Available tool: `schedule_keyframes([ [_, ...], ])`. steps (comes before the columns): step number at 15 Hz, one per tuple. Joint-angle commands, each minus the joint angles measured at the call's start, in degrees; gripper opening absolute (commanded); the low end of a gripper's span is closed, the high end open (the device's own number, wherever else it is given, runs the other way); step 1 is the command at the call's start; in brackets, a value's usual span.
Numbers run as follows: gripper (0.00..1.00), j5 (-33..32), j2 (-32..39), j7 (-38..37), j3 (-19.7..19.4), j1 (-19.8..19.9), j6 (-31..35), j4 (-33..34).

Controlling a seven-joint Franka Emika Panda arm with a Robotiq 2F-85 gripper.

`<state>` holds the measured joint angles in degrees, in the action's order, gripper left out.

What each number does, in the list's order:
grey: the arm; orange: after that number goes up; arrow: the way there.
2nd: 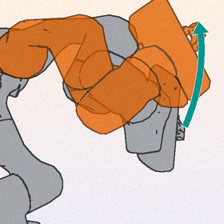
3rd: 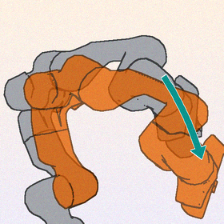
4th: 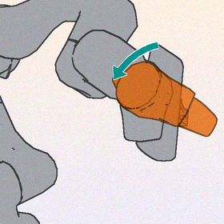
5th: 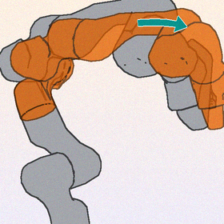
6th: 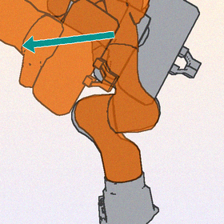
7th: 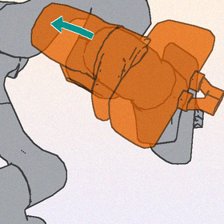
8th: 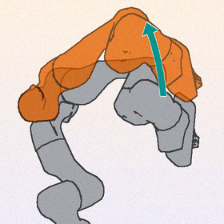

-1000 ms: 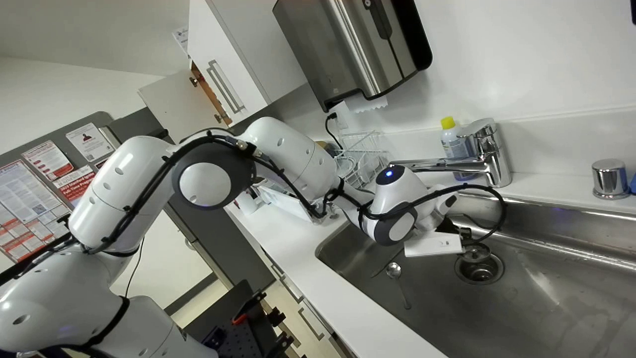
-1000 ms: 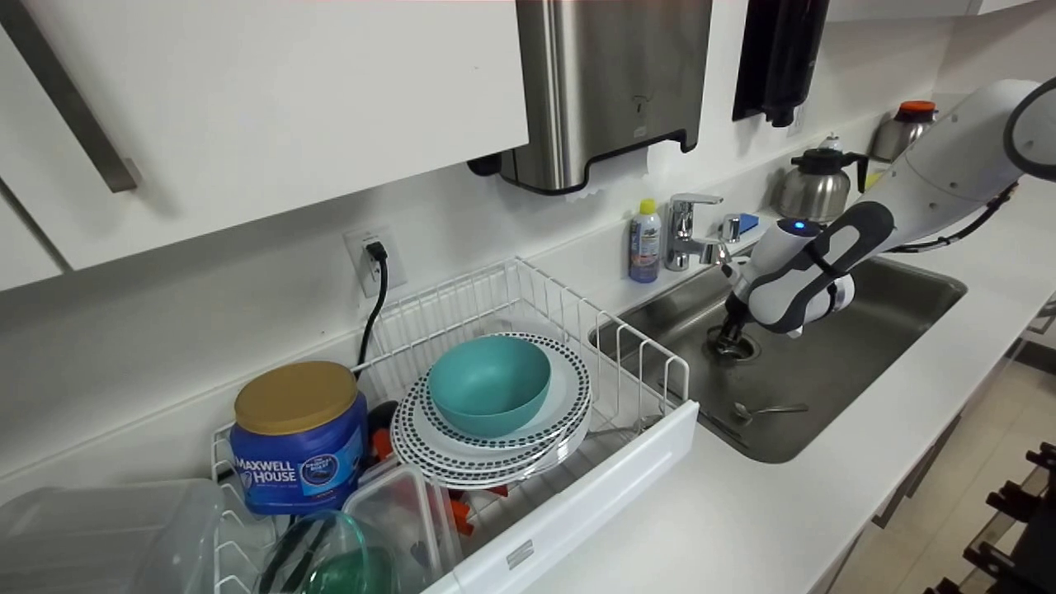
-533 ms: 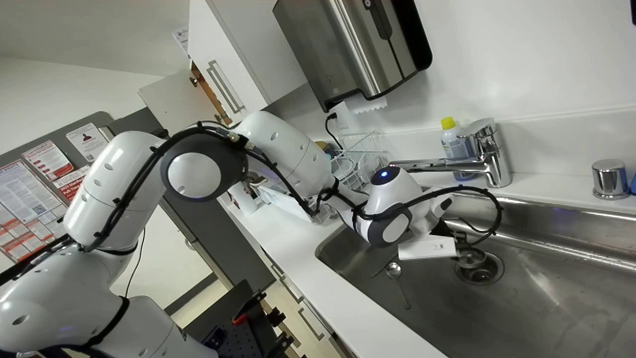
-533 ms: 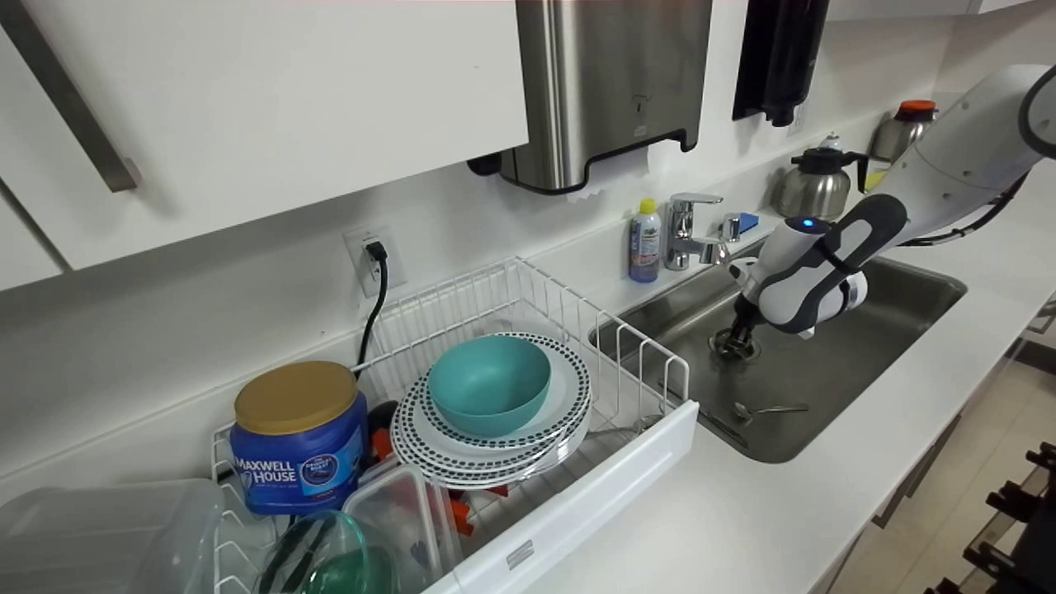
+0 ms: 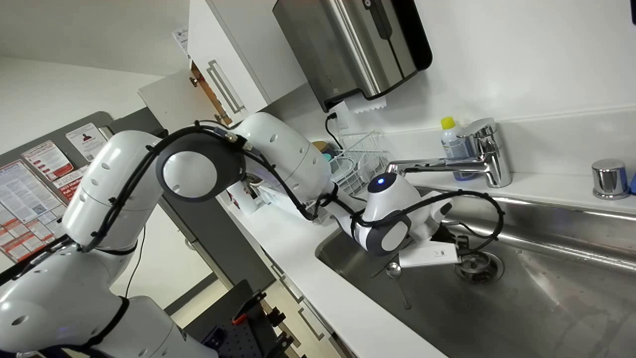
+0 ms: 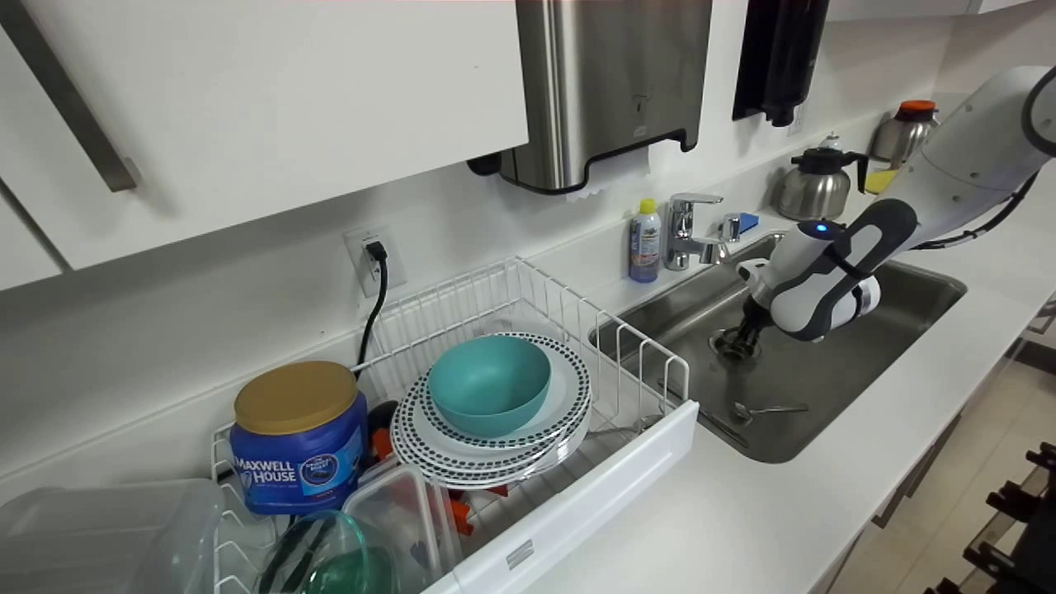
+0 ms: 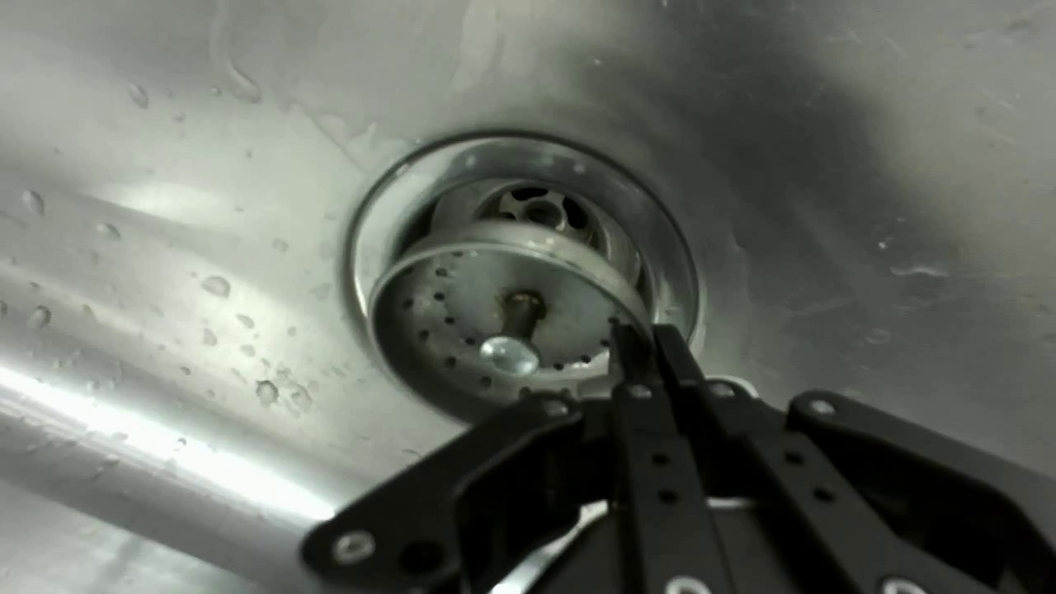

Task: Put the silver object on the sink drain

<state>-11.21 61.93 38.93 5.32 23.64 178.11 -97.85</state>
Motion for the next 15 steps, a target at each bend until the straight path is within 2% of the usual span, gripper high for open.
schedule_keyframes([
  [1,0.01,-2.7,-0.87,-1.02,0.52,1.37,3.14,-2.31],
  [5,0.01,-4.77,0.12,-0.84,0.85,2.27,4.61,-1.7],
  [10,0.01,-6.59,1.48,-0.06,3.27,4.54,4.78,-0.74],
  [15,0.01,-6.98,2.73,-0.93,2.67,4.27,5.33,0.78],
])
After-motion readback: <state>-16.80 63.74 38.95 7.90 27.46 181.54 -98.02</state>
